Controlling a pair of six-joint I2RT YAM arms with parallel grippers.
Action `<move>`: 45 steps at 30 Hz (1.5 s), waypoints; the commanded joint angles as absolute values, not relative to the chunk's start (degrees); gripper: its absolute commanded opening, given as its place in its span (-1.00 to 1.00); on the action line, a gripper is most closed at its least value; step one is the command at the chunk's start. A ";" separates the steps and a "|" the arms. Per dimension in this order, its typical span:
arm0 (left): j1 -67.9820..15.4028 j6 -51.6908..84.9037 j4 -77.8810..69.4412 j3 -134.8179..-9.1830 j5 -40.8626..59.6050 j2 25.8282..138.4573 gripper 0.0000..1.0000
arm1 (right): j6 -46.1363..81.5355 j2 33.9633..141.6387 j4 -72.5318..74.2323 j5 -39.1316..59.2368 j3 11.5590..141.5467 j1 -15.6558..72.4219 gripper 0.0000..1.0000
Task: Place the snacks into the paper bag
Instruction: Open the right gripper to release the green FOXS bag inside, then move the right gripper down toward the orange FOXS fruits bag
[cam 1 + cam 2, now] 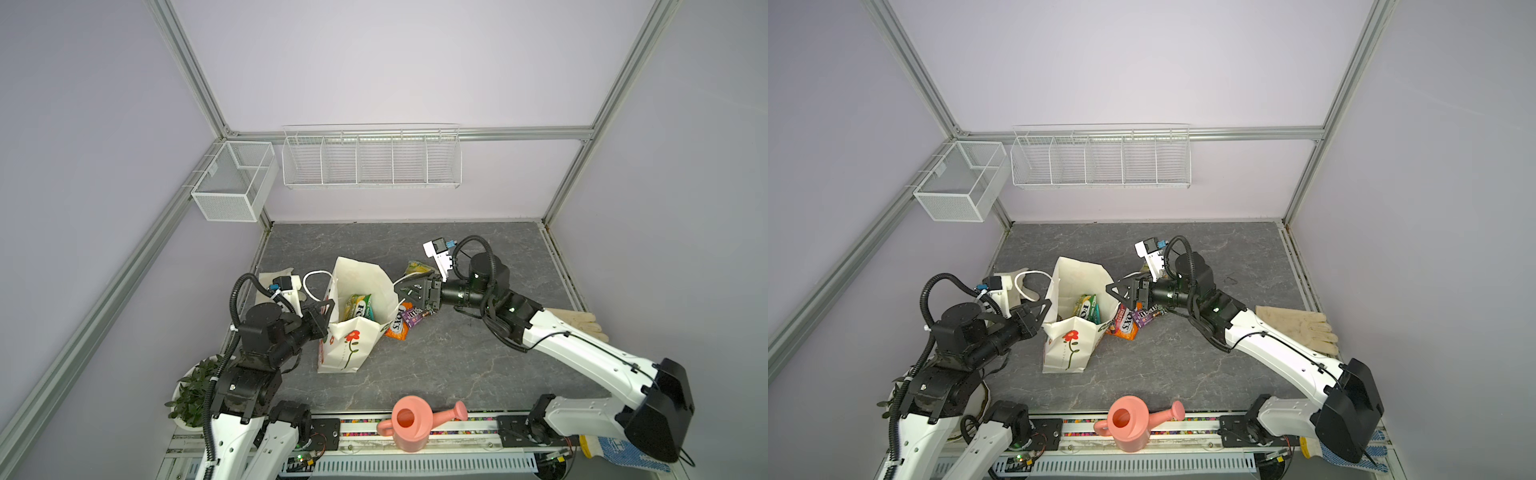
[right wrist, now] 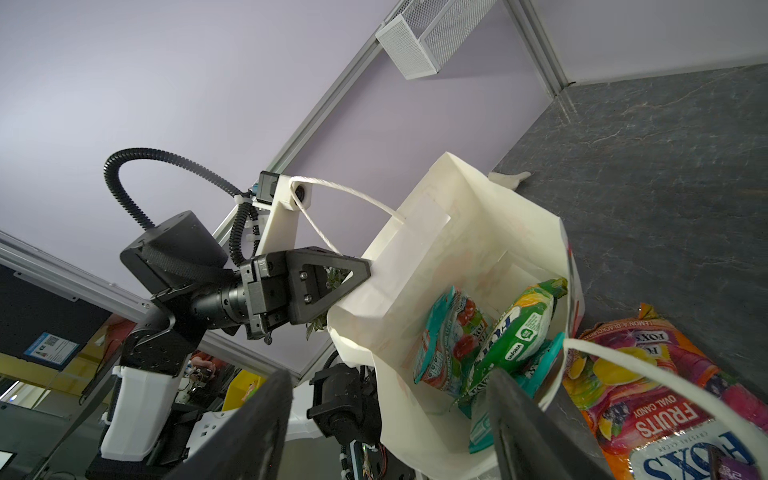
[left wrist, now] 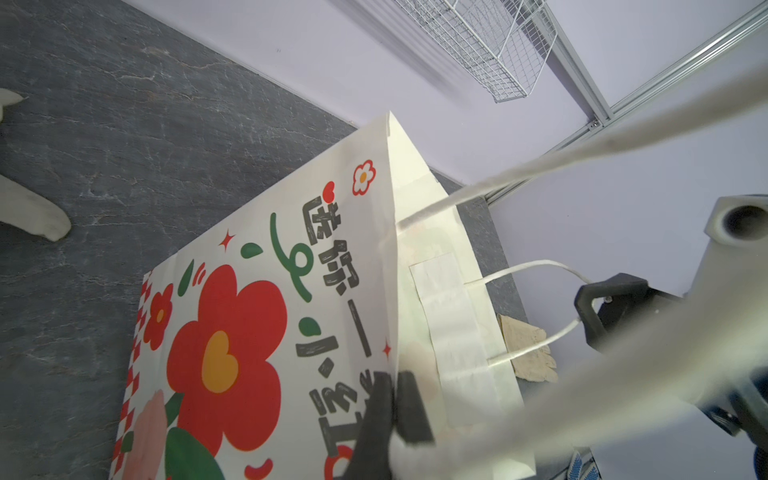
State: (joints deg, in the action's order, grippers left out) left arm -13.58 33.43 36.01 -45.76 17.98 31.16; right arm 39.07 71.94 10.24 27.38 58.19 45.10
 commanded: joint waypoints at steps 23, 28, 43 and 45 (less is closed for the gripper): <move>-13.85 36.47 39.99 -46.95 7.30 27.27 -1.00 | 35.72 66.17 -12.88 9.50 59.85 41.32 0.69; -13.84 37.39 40.16 -47.07 5.18 26.13 -1.00 | 36.56 68.72 -13.49 11.98 59.48 40.86 0.69; -13.78 36.87 40.30 -47.59 5.26 27.10 -1.00 | 42.70 73.95 -5.56 18.09 48.05 39.31 0.68; -13.79 36.83 40.30 -47.48 5.45 27.22 -1.00 | 43.61 74.35 -3.42 19.16 46.46 39.19 0.68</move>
State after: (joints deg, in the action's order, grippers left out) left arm -13.58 36.49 40.82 -46.17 5.82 27.00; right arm 41.10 73.78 -7.70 16.69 48.82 39.72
